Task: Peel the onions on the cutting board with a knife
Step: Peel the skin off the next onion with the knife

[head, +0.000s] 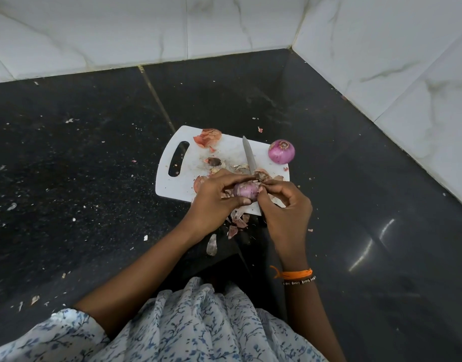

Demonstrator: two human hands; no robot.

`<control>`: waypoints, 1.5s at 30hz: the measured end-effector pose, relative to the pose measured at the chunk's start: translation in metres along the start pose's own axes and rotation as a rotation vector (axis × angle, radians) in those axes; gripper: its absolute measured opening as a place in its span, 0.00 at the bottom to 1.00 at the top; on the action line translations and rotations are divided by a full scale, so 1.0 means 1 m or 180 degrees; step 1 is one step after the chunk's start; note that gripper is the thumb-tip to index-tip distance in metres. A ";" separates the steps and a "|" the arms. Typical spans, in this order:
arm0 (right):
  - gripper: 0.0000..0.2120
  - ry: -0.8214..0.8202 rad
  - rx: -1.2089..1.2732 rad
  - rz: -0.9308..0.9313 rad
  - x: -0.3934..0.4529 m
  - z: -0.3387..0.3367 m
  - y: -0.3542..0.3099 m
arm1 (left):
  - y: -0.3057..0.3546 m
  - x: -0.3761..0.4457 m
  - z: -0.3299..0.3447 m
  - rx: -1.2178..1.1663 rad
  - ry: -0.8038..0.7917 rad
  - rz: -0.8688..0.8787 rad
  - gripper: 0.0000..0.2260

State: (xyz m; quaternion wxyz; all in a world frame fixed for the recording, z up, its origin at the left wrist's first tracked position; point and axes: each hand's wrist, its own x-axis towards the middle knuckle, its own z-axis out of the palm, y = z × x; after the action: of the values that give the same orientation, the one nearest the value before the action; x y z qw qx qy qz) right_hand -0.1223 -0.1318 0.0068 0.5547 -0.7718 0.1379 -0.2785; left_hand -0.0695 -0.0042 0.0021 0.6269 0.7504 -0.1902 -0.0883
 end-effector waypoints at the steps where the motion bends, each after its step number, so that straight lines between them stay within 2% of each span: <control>1: 0.08 0.0011 0.0014 0.0022 0.000 0.000 0.002 | 0.000 0.000 0.000 -0.0039 -0.0003 -0.0021 0.22; 5: 0.10 0.0165 0.0661 0.0587 -0.001 0.002 0.006 | -0.003 0.000 0.001 -0.0272 0.0008 -0.0175 0.20; 8: 0.13 0.0133 0.0856 0.0755 -0.002 0.002 0.009 | -0.004 0.000 0.002 -0.0312 0.0009 -0.0232 0.20; 11: 0.10 -0.0303 0.1084 0.0969 -0.003 0.003 0.012 | -0.003 0.000 0.002 -0.0498 0.0092 -0.0357 0.18; 14: 0.10 -0.0880 0.1429 0.1123 -0.007 0.008 0.015 | -0.002 -0.001 0.003 -0.0695 0.0152 -0.0567 0.11; 18: 0.10 -0.1253 0.1613 0.1035 -0.009 0.012 0.017 | 0.001 -0.004 0.004 -0.1502 0.0352 -0.0943 0.06; 25: 0.12 -0.1334 0.1773 0.0939 -0.011 0.013 0.017 | 0.003 0.001 0.001 -0.1707 0.0609 -0.1274 0.12; 29: 0.12 -0.1289 0.1793 0.1073 -0.012 0.014 0.017 | 0.001 0.002 -0.001 -0.1714 0.0608 -0.1392 0.11; 34: 0.11 -0.1108 0.1829 0.1222 -0.010 0.011 0.021 | 0.002 0.003 -0.005 -0.1860 0.0154 -0.1400 0.04; 36: 0.14 -0.1131 0.1803 0.1192 -0.010 0.010 0.020 | 0.004 0.001 -0.005 -0.1616 0.0063 -0.1299 0.08; 40: 0.15 -0.1212 0.1859 0.1151 -0.010 0.009 0.020 | 0.005 0.001 -0.003 -0.1590 0.0201 -0.1294 0.05; 45: 0.13 -0.1353 0.1890 0.1075 -0.014 0.008 0.023 | 0.005 0.005 -0.007 -0.1443 0.0414 -0.1524 0.07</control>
State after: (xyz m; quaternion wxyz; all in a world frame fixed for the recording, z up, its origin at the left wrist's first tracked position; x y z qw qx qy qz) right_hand -0.1264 -0.1260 -0.0201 0.8077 -0.5849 0.0585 -0.0452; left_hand -0.0632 -0.0009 0.0083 0.7501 0.6193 0.0563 -0.2251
